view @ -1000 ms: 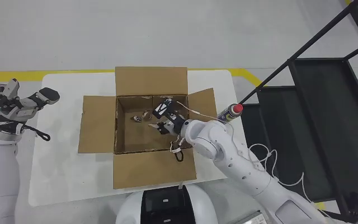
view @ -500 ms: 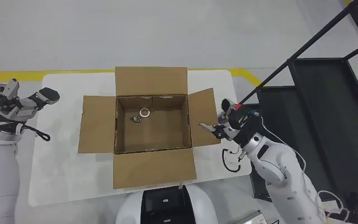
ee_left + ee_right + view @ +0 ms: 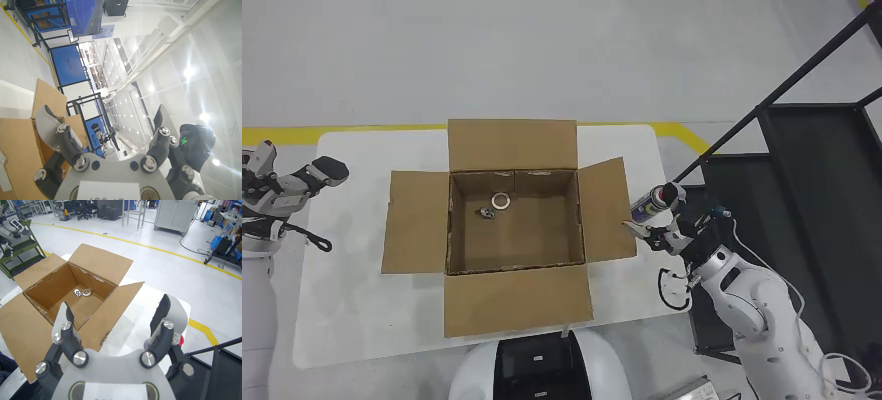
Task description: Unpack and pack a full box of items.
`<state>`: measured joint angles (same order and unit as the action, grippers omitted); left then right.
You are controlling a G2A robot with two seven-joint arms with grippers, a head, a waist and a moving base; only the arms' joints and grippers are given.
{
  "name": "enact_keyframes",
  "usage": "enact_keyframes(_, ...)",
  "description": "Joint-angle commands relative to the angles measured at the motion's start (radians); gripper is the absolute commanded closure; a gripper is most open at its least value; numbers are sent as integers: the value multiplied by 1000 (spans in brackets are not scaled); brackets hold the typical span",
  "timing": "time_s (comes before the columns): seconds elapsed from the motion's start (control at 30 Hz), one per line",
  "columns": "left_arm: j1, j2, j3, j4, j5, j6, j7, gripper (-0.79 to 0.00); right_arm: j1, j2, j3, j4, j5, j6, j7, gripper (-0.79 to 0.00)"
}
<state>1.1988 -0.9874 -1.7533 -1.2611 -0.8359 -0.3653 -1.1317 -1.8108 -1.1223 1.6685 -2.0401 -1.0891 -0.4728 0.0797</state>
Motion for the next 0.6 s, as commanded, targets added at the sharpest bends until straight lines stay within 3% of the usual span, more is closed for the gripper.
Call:
enact_keyframes(0.0,0,0,0,0,0,0,0,-785,7,-1,10,14,-10,26,-16,-785)
enact_keyframes(0.3,0,0,0,0,0,0,0,-785,47,-3,37,334,-84,25,-294,-785)
enact_keyframes(0.57,0,0,0,0,0,0,0,-785,86,-7,-31,540,-194,-12,-437,-785)
